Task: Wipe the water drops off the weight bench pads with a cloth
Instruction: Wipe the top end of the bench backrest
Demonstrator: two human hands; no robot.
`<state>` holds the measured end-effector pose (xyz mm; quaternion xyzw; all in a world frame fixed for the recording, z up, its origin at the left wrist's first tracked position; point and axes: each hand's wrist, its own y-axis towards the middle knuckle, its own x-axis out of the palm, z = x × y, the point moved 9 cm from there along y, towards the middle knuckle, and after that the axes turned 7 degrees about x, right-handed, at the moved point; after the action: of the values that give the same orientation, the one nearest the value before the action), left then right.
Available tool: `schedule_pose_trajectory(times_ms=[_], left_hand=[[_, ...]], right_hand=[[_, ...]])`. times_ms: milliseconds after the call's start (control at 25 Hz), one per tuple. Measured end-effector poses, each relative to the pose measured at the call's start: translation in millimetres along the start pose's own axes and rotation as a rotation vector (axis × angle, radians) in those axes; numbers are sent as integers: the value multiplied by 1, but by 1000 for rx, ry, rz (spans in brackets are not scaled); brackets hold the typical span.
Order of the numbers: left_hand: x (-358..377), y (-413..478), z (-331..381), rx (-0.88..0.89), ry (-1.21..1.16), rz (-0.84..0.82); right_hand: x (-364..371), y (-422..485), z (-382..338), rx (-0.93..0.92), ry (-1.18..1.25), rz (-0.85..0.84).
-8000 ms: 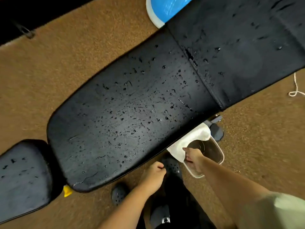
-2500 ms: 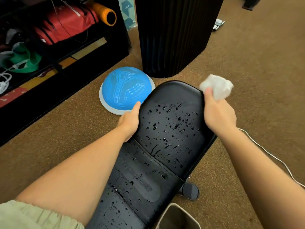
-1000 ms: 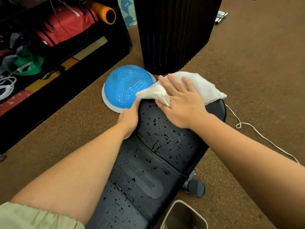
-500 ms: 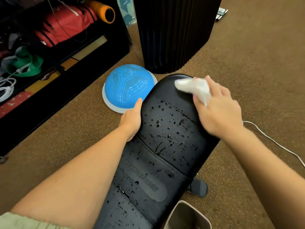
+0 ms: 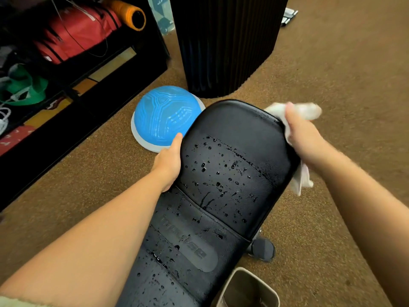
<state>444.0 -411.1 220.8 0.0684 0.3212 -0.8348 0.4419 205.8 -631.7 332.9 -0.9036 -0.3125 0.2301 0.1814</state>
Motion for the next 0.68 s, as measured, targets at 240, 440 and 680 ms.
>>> schedule_pose_trajectory(times_ms=[240, 440, 680], left_hand=[[1, 2, -1, 12, 32, -1], [1, 0, -1, -5, 12, 1], [1, 0, 0, 2, 6, 1]], right_hand=[[43, -94, 109, -17, 206, 126], [13, -49, 95, -261, 75, 280], [4, -44, 50, -517, -57, 292]])
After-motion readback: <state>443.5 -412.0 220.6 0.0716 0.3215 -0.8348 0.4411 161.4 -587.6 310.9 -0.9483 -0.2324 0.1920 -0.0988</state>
